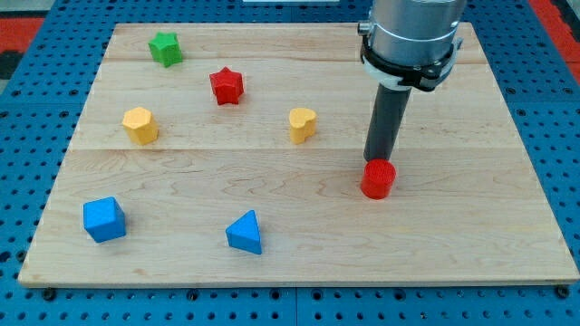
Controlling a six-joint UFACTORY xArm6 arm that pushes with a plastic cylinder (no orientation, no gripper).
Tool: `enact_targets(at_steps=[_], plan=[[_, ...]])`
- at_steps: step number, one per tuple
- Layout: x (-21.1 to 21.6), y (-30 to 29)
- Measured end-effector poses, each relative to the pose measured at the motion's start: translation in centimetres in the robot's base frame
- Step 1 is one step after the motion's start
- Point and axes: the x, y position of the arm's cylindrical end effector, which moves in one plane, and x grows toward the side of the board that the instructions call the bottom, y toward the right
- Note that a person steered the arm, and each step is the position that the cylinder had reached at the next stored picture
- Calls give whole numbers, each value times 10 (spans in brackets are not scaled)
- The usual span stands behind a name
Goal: Place the blue triangle to the bottom center
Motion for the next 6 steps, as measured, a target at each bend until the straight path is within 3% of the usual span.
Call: enact_targets(at_steps=[2,3,4,5,6], plan=[[9,-79],[45,-142],[88,-169],[113,-160],[109,-116]])
